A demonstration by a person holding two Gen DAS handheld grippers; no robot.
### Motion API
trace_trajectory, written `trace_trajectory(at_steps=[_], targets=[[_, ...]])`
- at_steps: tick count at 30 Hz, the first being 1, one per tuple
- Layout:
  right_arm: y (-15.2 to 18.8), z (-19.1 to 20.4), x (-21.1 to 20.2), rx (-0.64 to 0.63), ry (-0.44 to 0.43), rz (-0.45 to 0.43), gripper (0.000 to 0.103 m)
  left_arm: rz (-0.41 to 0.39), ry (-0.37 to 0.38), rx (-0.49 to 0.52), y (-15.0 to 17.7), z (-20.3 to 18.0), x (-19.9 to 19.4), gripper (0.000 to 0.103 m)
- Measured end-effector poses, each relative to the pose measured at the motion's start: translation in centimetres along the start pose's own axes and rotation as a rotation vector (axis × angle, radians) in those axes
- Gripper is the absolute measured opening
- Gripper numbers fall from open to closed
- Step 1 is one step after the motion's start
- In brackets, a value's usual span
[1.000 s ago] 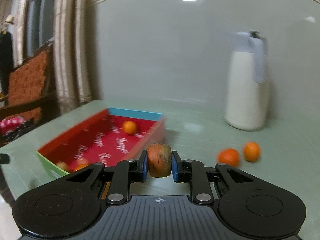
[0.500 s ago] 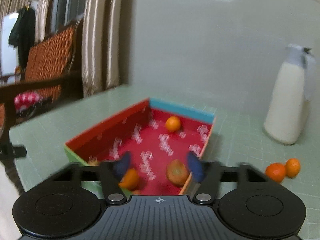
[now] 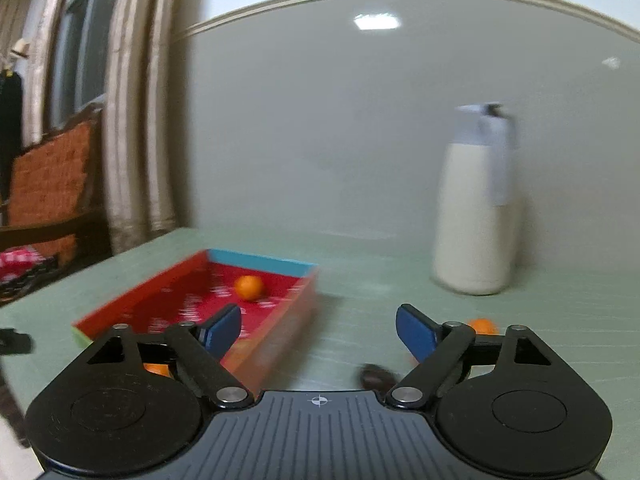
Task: Organize fruits
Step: 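Grasp a dark brown chestnut with the left gripper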
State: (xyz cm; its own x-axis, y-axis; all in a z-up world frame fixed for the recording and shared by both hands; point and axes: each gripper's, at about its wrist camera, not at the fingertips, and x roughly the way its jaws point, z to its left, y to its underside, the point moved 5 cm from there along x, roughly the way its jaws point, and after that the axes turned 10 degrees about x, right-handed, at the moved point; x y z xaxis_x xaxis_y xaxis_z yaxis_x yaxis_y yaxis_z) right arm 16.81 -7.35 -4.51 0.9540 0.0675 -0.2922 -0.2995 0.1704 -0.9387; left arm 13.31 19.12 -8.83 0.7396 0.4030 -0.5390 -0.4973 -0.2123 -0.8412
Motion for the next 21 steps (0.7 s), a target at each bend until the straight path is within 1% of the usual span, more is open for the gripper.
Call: trace_trajectory(at_steps=[6,8,11,14,16,21], targets=[[1.6,-5.4,-1.0,0.018,0.178,-0.057,0.087,-0.021,0.01,0.059,0.0,-1.9,-0.3,0.097],[2.3,-7.1,-1.1,0.041,0.246,-0.066,0.089,-0.037,0.016,0.084,0.1,-2.8,-0.5,0.097],[2.8,-9.5,-1.3,0.096,0.351,-0.081,0.095,-0.069,0.038,0.124,0.1,-4.2,-1.0,0.097],[2.8,-11.3,-2.2,0.135,0.421,-0.1,0.097,-0.121,0.071,0.164,0.0,-5.9,-1.9,0.097],[2.7,-12.5,-3.0,0.158,0.476,-0.128,0.102,-0.162,0.092,0.195,0.0,-7.1,-2.7,0.097],[2.4,-15.4,-5.1,0.202,0.58,-0.169,0.103,-0.258,0.191,0.285,-0.1,-10.9,-4.6,0.097]])
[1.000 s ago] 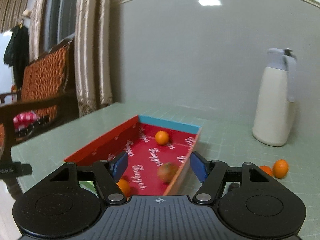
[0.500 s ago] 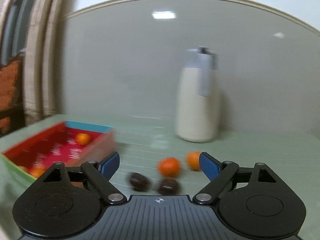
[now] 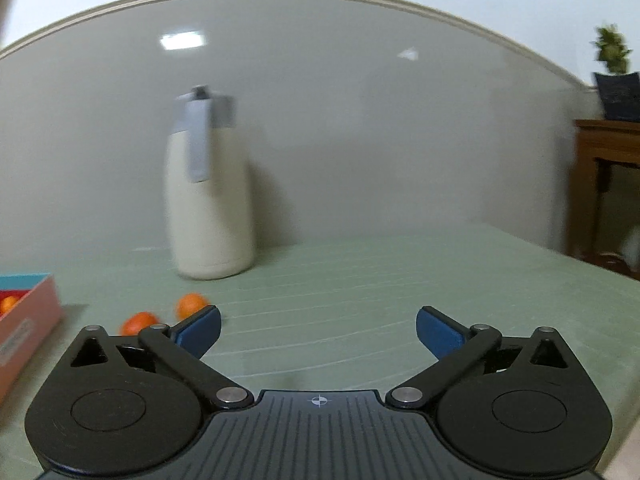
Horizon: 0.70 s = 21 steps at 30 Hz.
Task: Organize fruits
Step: 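Grasp a dark brown chestnut with the left gripper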
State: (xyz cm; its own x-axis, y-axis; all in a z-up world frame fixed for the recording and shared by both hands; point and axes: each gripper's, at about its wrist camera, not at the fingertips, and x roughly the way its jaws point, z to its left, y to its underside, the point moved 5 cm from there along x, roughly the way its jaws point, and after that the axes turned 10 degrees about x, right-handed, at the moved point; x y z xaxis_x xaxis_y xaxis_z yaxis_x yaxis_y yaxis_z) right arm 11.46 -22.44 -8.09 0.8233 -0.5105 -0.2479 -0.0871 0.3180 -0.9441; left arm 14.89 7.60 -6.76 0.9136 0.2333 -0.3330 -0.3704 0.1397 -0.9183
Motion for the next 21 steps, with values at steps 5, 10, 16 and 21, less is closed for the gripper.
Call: trace_trajectory(at_steps=[5,10,16,21], targets=[[-1.1,-2.6,-0.2,0.003,0.114,-0.069,0.103,-0.021,0.136,0.098,-1.7,-5.0,0.0,0.095],[-1.9,-4.6,-0.2,0.023,0.245,-0.105,0.103,-0.022,0.267,0.16,-2.8,-10.1,-0.2,0.094],[-2.7,-7.0,-0.7,0.062,0.297,-0.129,0.103,0.029,0.354,0.214,-2.9,-15.0,1.3,0.081],[-3.3,-7.6,-0.7,0.045,0.297,-0.15,0.103,0.065,0.381,0.266,-2.6,-17.6,3.0,0.077]])
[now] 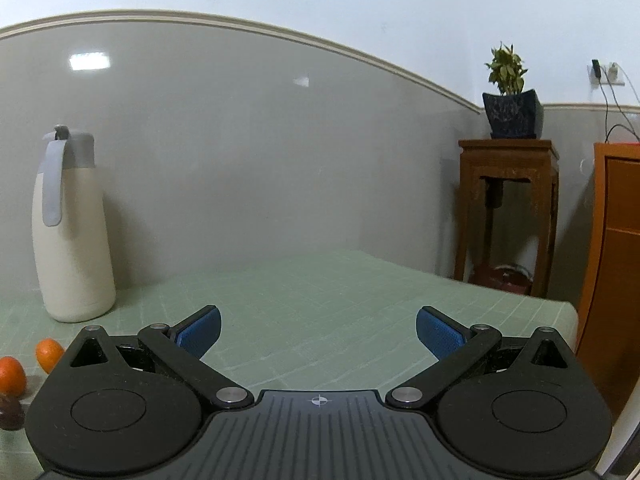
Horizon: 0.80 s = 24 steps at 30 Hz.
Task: Organize fruits
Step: 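Grasp a dark brown chestnut with the left gripper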
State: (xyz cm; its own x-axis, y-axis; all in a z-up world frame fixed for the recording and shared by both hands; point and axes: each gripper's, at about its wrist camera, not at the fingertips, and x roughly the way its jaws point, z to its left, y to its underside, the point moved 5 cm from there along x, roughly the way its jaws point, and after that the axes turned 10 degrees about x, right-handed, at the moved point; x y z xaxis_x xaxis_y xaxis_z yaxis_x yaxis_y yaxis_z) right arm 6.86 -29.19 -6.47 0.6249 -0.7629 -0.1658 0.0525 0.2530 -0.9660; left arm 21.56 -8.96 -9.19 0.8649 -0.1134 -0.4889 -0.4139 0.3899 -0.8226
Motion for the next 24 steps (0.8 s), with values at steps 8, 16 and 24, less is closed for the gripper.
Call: trace_trajectory(at_steps=[8,16,24], targets=[[-0.2,-0.8,0.5,0.03,-0.019,0.027,0.103,0.067,0.048,-0.029,0.1,0.0,3.0,0.068],[-0.1,-0.8,1.0,0.027,-0.032,0.042,0.103,0.125,0.09,-0.053,0.1,-0.2,5.8,0.055],[0.1,-0.5,1.2,0.023,-0.049,0.051,0.103,0.145,0.135,-0.07,0.8,-0.5,7.0,0.037]])
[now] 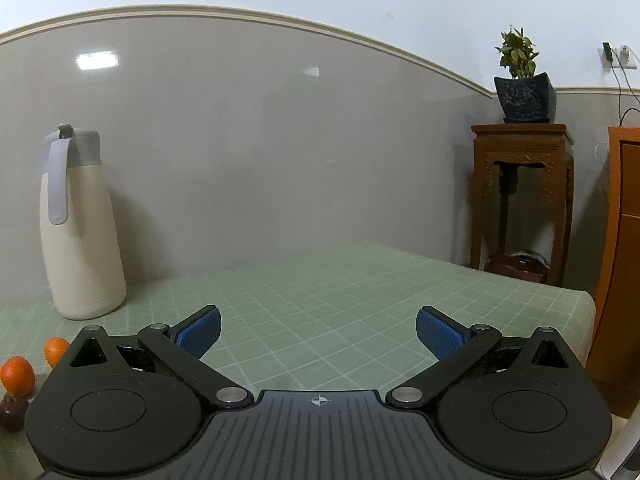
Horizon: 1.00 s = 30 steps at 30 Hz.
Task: Organize fruits
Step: 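Grasp a dark brown chestnut with the left gripper, then carry the chestnut into the red box and open the left gripper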
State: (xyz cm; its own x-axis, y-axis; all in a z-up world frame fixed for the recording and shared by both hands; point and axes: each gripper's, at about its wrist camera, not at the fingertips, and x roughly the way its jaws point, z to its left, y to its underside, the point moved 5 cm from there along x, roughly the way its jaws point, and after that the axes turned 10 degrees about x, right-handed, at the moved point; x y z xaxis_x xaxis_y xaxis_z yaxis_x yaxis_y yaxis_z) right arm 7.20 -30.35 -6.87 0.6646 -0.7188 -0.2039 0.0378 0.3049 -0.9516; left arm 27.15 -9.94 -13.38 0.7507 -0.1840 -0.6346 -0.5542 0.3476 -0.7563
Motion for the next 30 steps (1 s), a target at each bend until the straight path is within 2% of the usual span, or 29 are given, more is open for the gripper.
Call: trace_trajectory(at_steps=[2,15,25,30], targets=[[0.1,0.1,0.0,0.0,-0.004,0.003,0.103,-0.002,0.012,0.006,-0.1,-0.2,0.0,0.029],[0.4,0.5,0.1,-0.011,-0.035,0.006,0.103,-0.032,-0.018,-0.001,-0.1,0.0,-1.1,0.028],[1.0,1.7,-0.3,-0.038,-0.074,0.012,0.103,-0.124,-0.125,0.031,-0.9,1.4,-4.9,0.028],[1.6,2.4,-0.5,-0.055,-0.09,0.018,0.103,-0.164,-0.218,0.019,-1.0,3.3,-6.9,0.028]])
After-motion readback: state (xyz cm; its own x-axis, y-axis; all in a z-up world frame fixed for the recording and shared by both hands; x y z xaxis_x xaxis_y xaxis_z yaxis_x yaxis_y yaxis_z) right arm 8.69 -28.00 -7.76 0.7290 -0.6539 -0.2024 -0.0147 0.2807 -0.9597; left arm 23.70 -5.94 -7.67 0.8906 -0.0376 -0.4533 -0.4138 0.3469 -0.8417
